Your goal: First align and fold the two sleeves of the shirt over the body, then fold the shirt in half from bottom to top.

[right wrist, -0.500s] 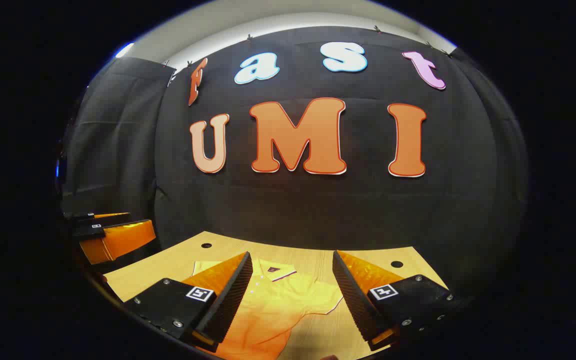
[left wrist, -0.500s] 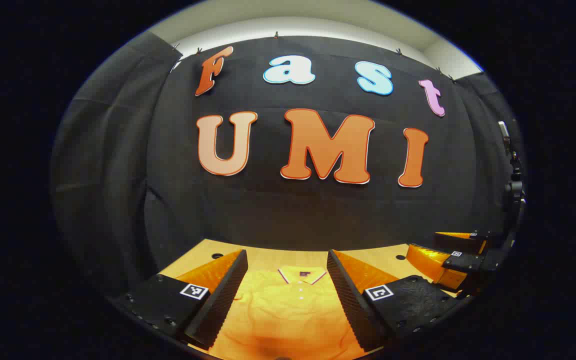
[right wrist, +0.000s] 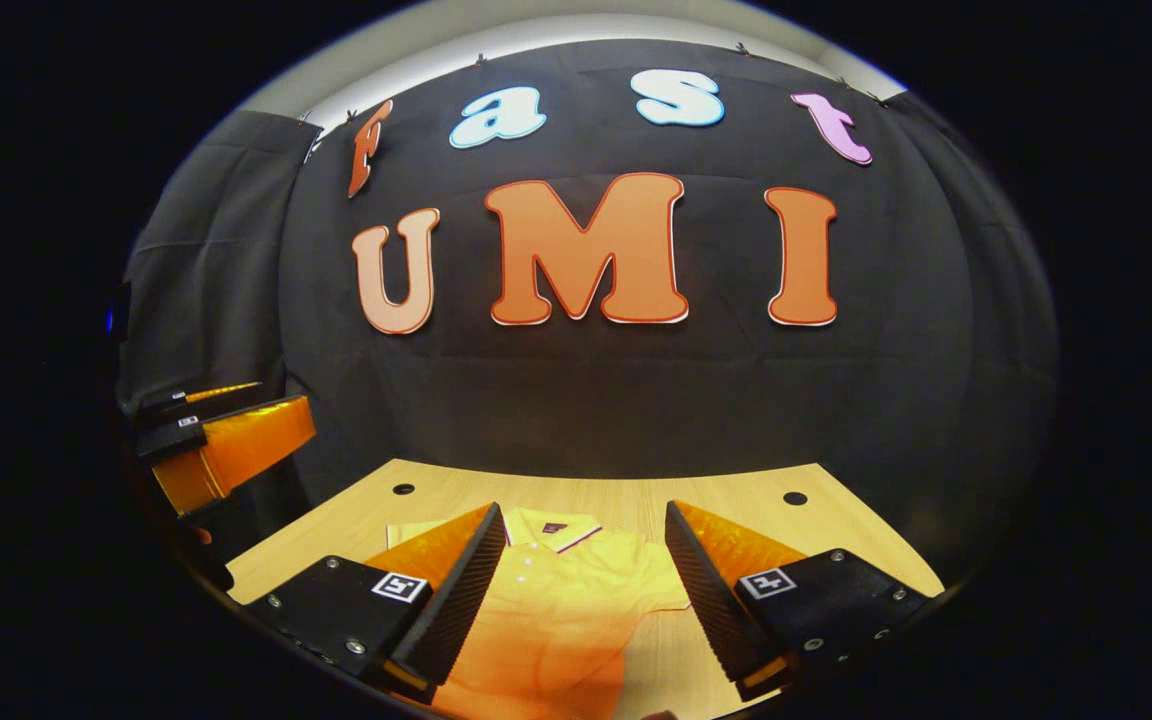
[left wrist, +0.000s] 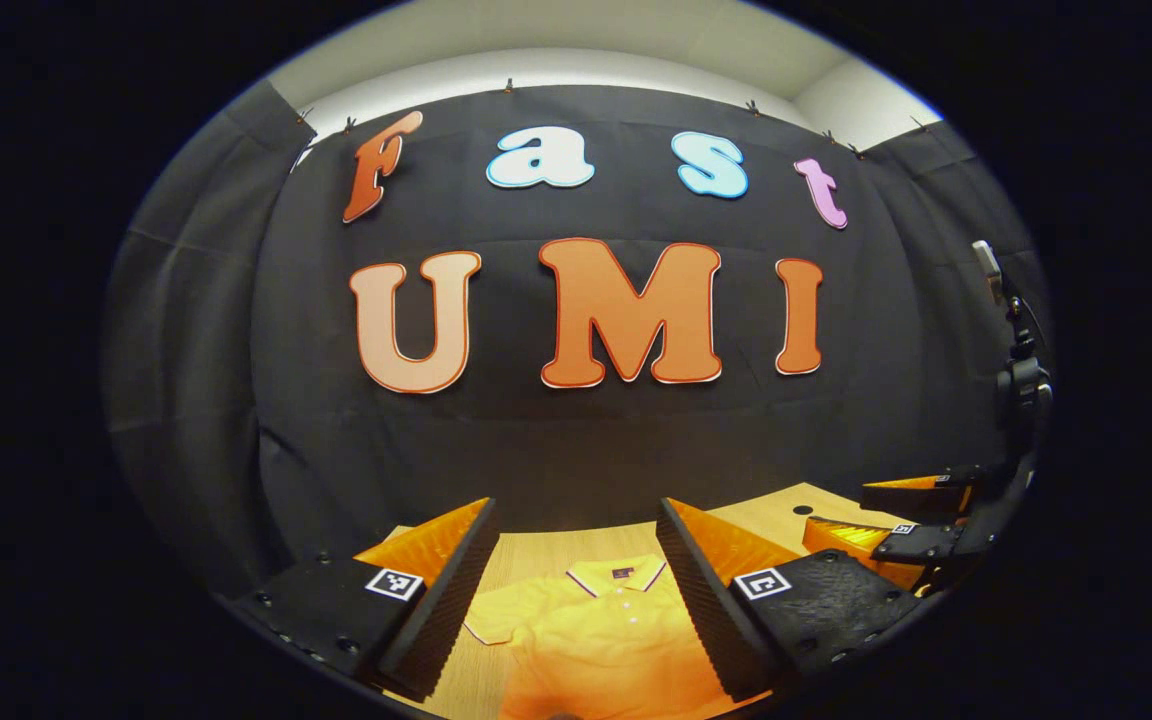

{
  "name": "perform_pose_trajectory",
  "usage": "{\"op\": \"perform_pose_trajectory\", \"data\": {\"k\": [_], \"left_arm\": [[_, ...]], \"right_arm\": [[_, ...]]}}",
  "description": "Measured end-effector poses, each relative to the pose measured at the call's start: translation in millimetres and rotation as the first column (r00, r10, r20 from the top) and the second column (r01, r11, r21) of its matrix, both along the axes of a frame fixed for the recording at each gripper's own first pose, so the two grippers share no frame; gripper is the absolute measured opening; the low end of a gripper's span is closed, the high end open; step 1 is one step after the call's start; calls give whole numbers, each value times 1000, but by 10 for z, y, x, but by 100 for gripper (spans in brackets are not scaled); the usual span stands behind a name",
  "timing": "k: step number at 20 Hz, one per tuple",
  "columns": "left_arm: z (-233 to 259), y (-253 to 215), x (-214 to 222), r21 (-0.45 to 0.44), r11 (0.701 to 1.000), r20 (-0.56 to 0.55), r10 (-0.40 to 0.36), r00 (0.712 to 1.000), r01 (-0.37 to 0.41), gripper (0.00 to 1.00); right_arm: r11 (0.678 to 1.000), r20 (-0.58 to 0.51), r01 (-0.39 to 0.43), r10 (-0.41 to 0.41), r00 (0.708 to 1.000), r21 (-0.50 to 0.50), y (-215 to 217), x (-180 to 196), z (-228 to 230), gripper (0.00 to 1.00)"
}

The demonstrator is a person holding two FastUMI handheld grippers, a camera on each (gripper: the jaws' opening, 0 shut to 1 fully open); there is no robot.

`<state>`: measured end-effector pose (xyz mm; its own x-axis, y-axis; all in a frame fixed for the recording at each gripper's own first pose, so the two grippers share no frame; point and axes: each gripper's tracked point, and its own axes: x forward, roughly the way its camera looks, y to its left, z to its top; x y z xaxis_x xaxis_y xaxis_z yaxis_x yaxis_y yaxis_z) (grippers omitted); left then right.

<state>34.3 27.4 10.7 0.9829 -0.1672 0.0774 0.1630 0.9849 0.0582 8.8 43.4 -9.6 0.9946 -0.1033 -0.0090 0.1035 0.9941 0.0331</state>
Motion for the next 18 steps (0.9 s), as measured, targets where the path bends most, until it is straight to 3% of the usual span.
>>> {"op": "perform_pose_trajectory", "data": {"k": [5,10,18], "left_arm": [[-32,275,69,9,1000,31,-8,999,8,97],[-174,372,91,-2,1000,14,-23,1000,23,97],[-183,285,83,65,993,11,94,995,-95,96]], "right_arm": [[996,-2,88,-88,996,-4,56,99,-63,97],[986,-55,168,-168,984,2,-201,150,-212,97],[985,-195,174,-166,967,24,-926,575,-629,97]]}}
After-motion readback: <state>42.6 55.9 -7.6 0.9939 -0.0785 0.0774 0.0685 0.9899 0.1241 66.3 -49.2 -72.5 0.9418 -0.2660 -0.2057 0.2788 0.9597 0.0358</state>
